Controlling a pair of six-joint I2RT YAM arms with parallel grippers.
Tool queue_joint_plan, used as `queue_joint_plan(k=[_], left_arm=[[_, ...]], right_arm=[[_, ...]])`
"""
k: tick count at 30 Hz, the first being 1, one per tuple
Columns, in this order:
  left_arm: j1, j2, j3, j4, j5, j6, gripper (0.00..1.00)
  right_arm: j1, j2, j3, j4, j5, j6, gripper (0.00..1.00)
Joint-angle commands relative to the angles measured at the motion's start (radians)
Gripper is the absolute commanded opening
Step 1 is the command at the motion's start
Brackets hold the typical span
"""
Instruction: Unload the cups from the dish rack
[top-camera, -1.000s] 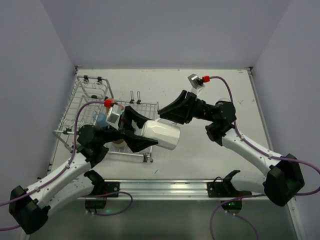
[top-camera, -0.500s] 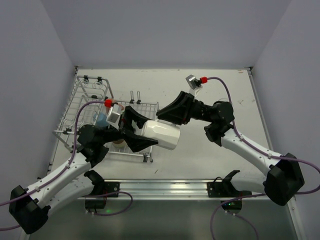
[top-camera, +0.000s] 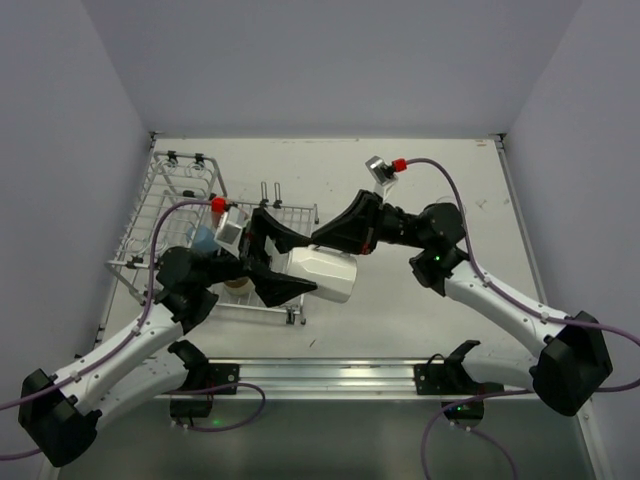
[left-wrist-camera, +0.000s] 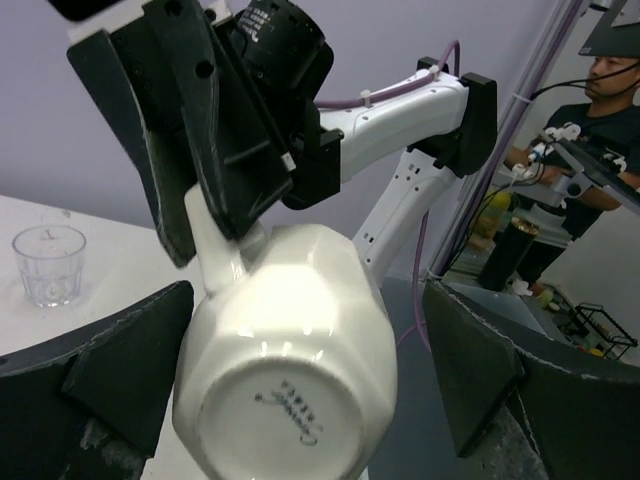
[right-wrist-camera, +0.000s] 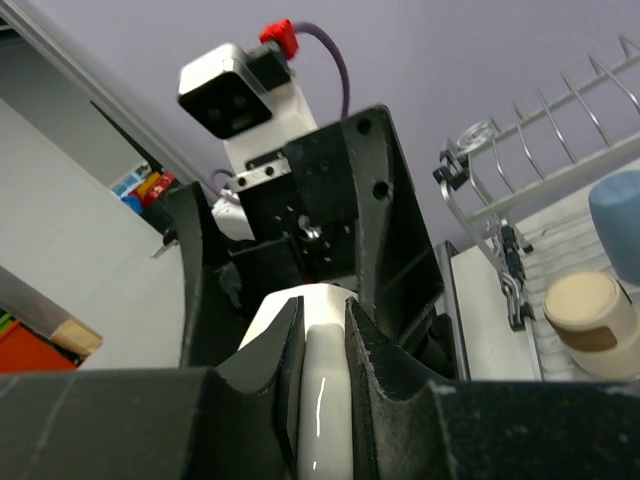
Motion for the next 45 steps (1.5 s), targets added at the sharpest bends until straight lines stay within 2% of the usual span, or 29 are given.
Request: queue_joint_plan(k=[1, 3, 4, 7, 9, 10, 11, 13, 14, 15, 16, 17, 18, 19, 21, 22, 25, 33, 35, 39, 45], left_arm=[[-0.008, -0.011, 0.073, 0.003, -0.016, -0.004, 1.00], [-0.008, -0.021, 0.094, -0.054, -0.046, 0.035, 1.00], [-0.008, -0.034, 0.103, -0.150, -0.075, 0.055, 1.00], [-0.008, -0.087, 0.140, -0.363, -0.235, 0.153, 1.00], [-0.008, -0.110, 0.183, -0.483, -0.396, 0.205, 1.00], [-0.008, -0.114, 0.200, -0.607, -0.472, 0.207, 1.00], [-0.008, -0.115, 0.214, -0.669, -0.614, 0.213, 1.00], [-0.008, -0.118, 0.241, -0.823, -0.745, 0.213, 1.00], [-0.008, -0.115, 0.250, -0.874, -0.890, 0.187, 1.00], [-0.008, -0.109, 0.258, -0.913, -0.937, 0.182, 1.00], [-0.008, -0.104, 0.263, -0.954, -0.971, 0.182, 1.00], [-0.008, -0.097, 0.266, -0.971, -1.012, 0.176, 1.00], [-0.008, -0.075, 0.274, -1.008, -1.026, 0.165, 1.00], [-0.008, -0.063, 0.289, -1.019, -1.033, 0.156, 1.00], [-0.008, -0.032, 0.294, -1.018, -1.017, 0.148, 1.00], [-0.008, -0.026, 0.292, -1.008, -1.007, 0.147, 1.00], [-0.008, -0.011, 0.287, -0.972, -0.981, 0.141, 1.00], [-0.008, 0.050, 0.290, -0.941, -0.927, 0.141, 1.00], [-0.008, 0.084, 0.292, -0.947, -0.915, 0.127, 1.00], [-0.008, 0.159, 0.320, -0.996, -0.934, 0.089, 1.00], [-0.008, 0.225, 0.344, -1.024, -0.950, 0.050, 1.00]], right_arm=[[0.007, -0.027, 0.007, -0.059, 0.055, -0.061, 0.00], [0.005, -0.044, 0.010, -0.086, 0.063, -0.074, 0.00], [0.002, -0.052, 0.016, -0.140, 0.064, -0.100, 0.00], [-0.015, -0.090, 0.036, -0.298, 0.097, -0.157, 0.00], [-0.030, -0.110, 0.058, -0.391, 0.124, -0.212, 0.00], [-0.053, -0.127, 0.069, -0.501, 0.135, -0.234, 0.00], [-0.067, -0.138, 0.085, -0.555, 0.146, -0.277, 0.00], [-0.117, -0.165, 0.107, -0.730, 0.179, -0.326, 0.00], [-0.134, -0.171, 0.136, -0.795, 0.198, -0.378, 0.00], [-0.156, -0.173, 0.154, -0.859, 0.210, -0.406, 0.00], [-0.201, -0.165, 0.180, -1.027, 0.248, -0.464, 0.00], [-0.220, -0.158, 0.234, -1.106, 0.284, -0.496, 0.00], [-0.246, -0.149, 0.265, -1.266, 0.323, -0.533, 0.00], [-0.251, -0.118, 0.298, -1.350, 0.448, -0.600, 0.00], [-0.265, -0.077, 0.384, -1.540, 0.576, -0.642, 0.00], [-0.274, -0.060, 0.404, -1.586, 0.662, -0.660, 0.00], [-0.324, -0.049, 0.412, -1.663, 0.770, -0.665, 0.00], [-0.619, -0.023, 0.409, -1.768, 0.744, -0.720, 0.00], [-0.647, 0.011, 0.423, -1.783, 0.712, -0.717, 0.00], [-0.758, 0.118, 0.452, -1.837, 0.727, -0.713, 0.00], [-0.848, 0.256, 0.507, -1.874, 0.764, -0.697, 0.00]])
